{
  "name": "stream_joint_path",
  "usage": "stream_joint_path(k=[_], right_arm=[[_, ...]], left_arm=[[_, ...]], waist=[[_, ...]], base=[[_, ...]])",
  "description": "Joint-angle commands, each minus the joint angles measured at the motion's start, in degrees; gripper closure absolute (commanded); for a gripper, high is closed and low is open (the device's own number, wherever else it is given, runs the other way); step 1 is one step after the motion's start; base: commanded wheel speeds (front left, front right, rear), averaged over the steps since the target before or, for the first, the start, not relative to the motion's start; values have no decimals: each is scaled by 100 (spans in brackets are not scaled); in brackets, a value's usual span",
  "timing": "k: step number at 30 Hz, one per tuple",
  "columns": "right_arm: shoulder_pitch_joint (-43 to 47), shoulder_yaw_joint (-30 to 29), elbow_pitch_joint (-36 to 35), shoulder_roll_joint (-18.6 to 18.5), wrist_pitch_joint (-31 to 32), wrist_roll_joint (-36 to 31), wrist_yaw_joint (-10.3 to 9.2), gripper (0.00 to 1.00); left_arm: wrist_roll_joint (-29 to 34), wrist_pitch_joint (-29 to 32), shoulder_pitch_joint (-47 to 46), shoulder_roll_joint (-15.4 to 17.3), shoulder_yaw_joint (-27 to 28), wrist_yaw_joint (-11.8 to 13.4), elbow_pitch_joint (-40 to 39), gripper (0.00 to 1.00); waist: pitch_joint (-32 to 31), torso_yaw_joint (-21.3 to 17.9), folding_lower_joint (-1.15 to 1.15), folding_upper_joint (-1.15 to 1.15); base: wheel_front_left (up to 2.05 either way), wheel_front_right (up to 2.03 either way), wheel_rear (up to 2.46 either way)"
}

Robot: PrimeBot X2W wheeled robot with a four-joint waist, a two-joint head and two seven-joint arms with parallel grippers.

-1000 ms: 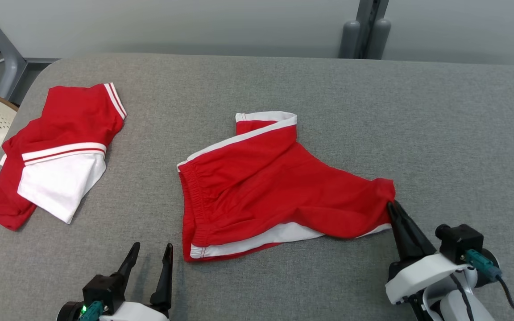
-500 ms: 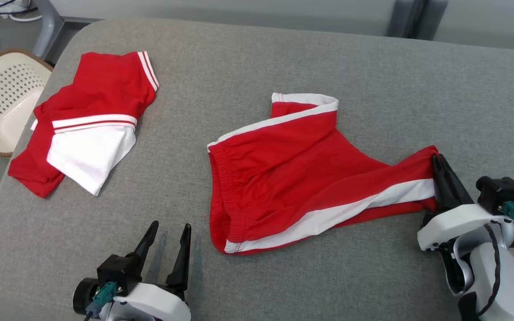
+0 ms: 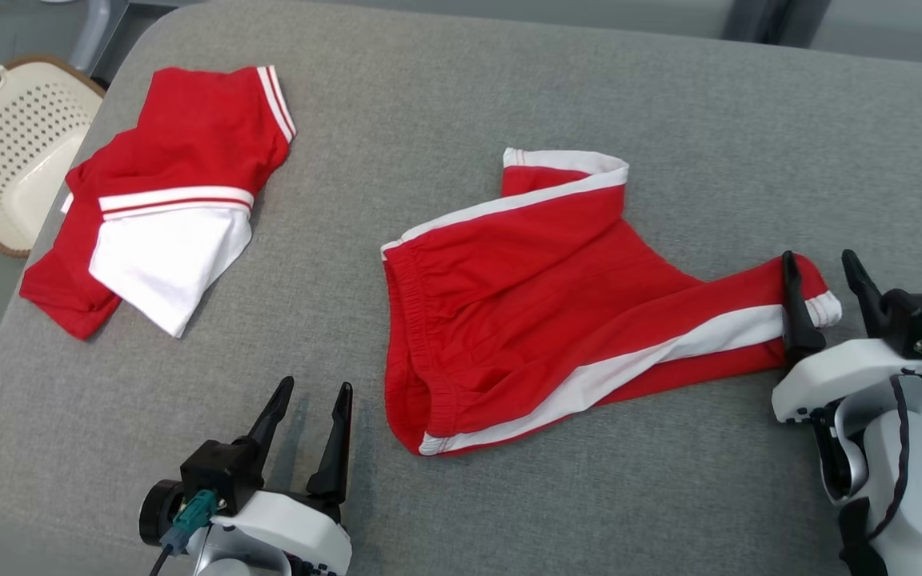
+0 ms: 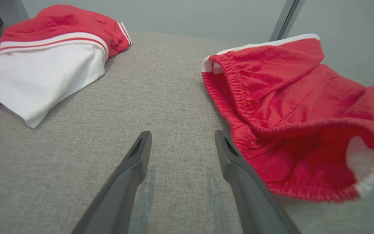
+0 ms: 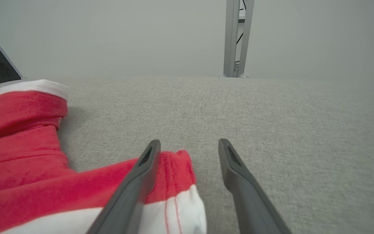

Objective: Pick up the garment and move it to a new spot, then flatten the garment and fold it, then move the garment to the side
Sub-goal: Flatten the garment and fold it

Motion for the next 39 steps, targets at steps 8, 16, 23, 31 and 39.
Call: stream_joint_path(k=[8,16,23,31,39], right_arm=[[873,-5,-994,17,-1,136,1,0],[1749,295,-1666,17,-1,350,1,0],[2267,369,-1982,13,-1,476,1,0],[2631,533,-2018,15,-1,569,1,0],[2729,623,-2035,14,-1,600,1,0]], left_arm=[[153,-13,165,21,183,-1,-24,0],[332,-12,471,22,379,-34,17,0],[449,-12,711,22,580,-62,83,0],[493,-12,987,22,657,20,65,0],[450,-12,1130,21,642,73,32,0]], waist=[[-570,-520,0,0],[-1079,-950,0,0],[-1443,-1168,0,0],[-1782,-1225,0,0],[-1842,-1239,0,0]], base=[[0,0,0],[0,0,0],[0,0,0],[0,0,0],[0,0,0]])
